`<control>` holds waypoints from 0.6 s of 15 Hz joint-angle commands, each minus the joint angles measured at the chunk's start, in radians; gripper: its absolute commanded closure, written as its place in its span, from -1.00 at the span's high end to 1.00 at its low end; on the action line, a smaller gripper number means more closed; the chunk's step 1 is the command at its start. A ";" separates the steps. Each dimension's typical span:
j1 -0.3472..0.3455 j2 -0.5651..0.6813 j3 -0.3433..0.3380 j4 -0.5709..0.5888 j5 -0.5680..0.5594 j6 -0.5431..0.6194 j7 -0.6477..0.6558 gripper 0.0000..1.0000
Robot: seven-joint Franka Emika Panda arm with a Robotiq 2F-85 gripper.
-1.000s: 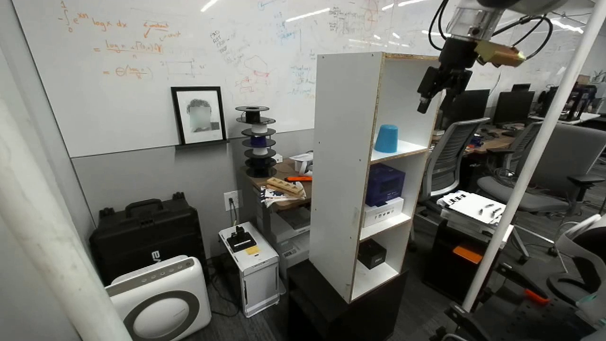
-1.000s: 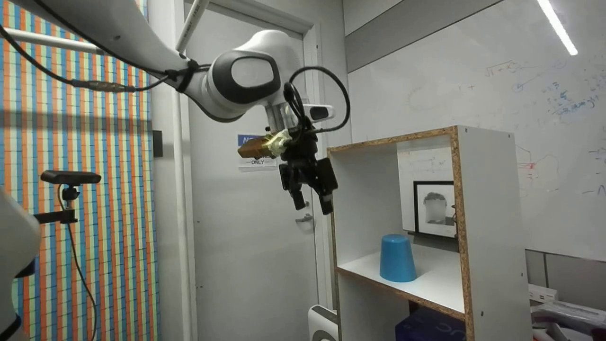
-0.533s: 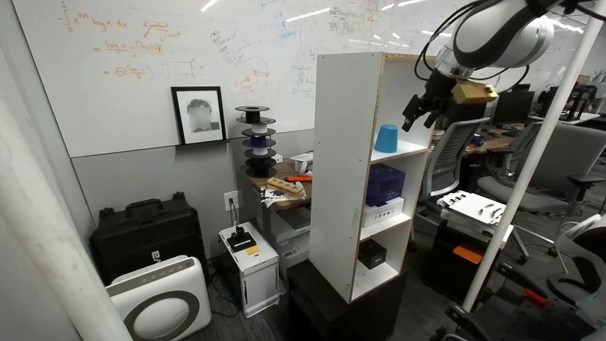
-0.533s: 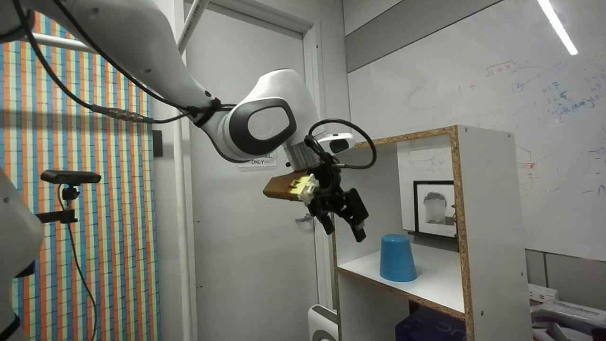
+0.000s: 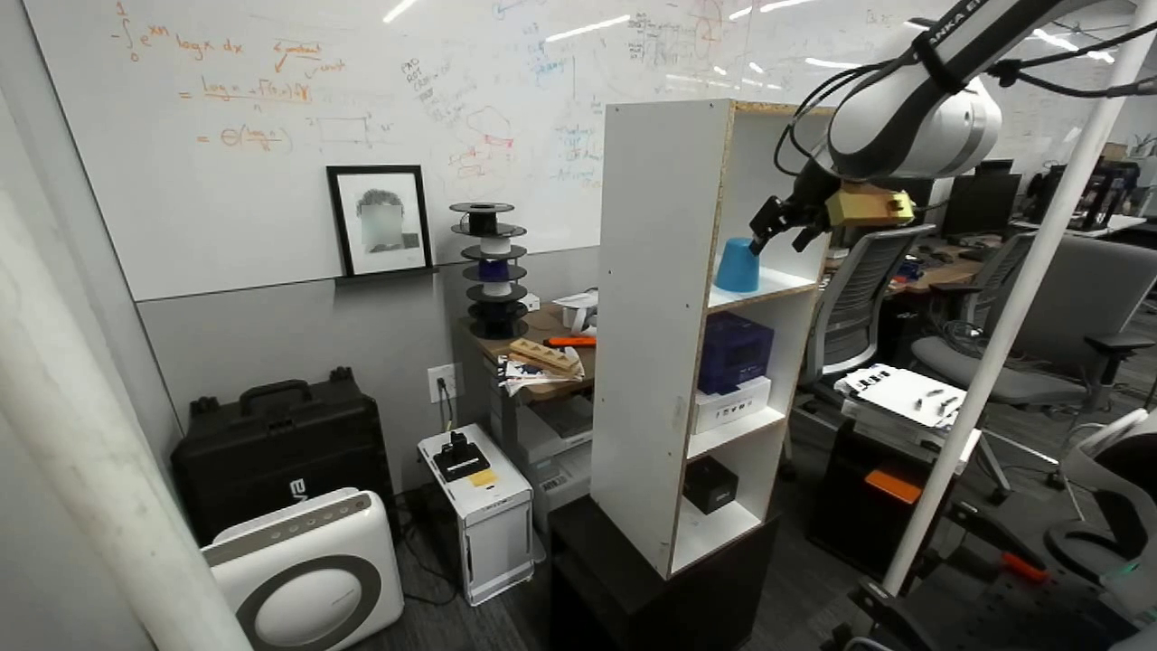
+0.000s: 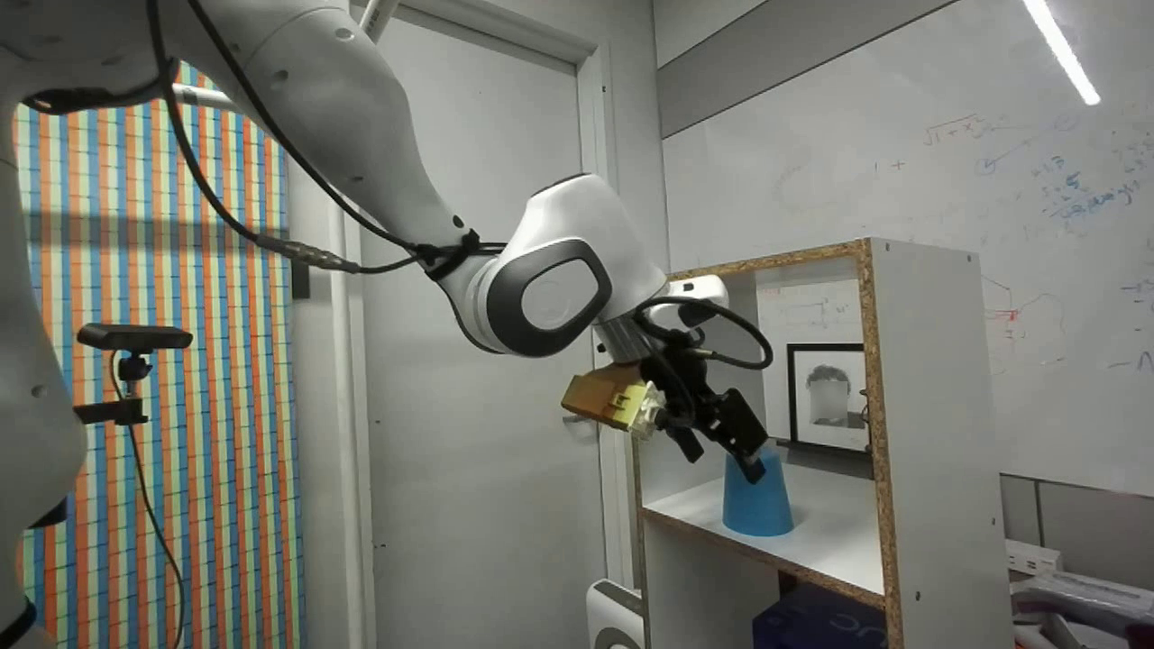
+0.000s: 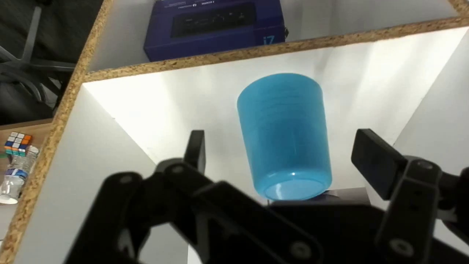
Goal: Pick up the blue cup from the shelf and put it on top of the counter
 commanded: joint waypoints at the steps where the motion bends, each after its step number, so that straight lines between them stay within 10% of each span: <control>1: 0.011 0.095 0.009 0.072 0.056 0.099 0.030 1.00; 6: 0.008 0.187 0.031 0.143 0.054 0.144 0.079 1.00; 7: 0.008 0.200 0.035 0.154 0.053 0.143 0.080 0.50; 9: 0.008 0.210 0.042 0.167 0.055 0.129 0.088 0.32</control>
